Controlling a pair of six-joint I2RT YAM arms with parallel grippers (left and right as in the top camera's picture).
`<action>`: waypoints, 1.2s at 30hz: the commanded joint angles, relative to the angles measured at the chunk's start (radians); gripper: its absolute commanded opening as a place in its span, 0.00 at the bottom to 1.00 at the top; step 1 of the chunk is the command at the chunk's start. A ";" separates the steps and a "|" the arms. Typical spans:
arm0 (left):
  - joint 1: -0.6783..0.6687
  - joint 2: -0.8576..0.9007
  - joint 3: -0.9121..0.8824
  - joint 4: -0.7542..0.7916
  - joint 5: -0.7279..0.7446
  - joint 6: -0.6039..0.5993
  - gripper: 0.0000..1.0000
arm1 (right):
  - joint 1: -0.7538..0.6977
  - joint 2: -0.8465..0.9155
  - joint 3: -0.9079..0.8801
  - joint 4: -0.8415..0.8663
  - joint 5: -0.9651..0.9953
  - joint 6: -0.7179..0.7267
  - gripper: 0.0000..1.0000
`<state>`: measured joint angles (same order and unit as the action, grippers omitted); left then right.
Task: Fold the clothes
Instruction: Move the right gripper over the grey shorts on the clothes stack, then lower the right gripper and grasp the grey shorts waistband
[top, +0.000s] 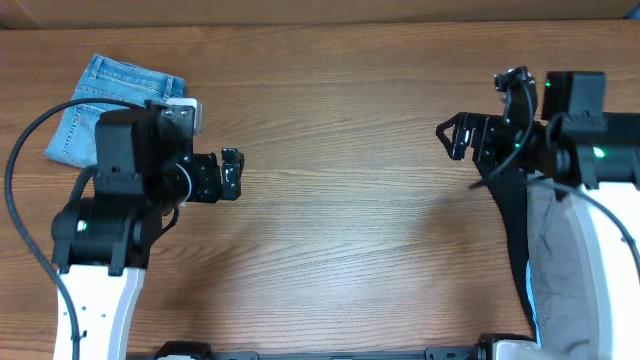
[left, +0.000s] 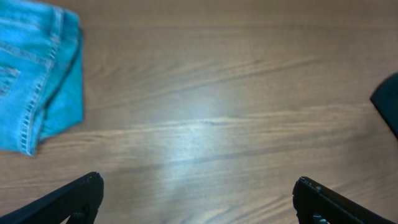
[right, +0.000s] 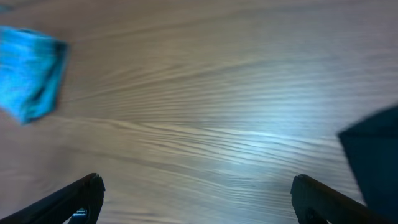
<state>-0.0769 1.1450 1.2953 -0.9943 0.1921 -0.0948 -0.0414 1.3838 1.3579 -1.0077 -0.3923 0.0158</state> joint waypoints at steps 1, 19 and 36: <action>0.002 0.029 0.032 -0.020 0.058 0.027 1.00 | -0.042 0.068 0.026 0.038 0.208 0.141 1.00; 0.002 0.033 0.031 -0.029 0.066 0.028 1.00 | -0.296 0.330 0.023 0.232 0.376 0.402 1.00; 0.002 0.033 0.032 -0.019 0.064 0.027 1.00 | -0.301 0.480 0.016 0.217 0.576 0.434 0.71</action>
<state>-0.0769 1.1793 1.2980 -1.0172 0.2440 -0.0948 -0.3389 1.8709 1.3594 -0.7967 0.1303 0.4431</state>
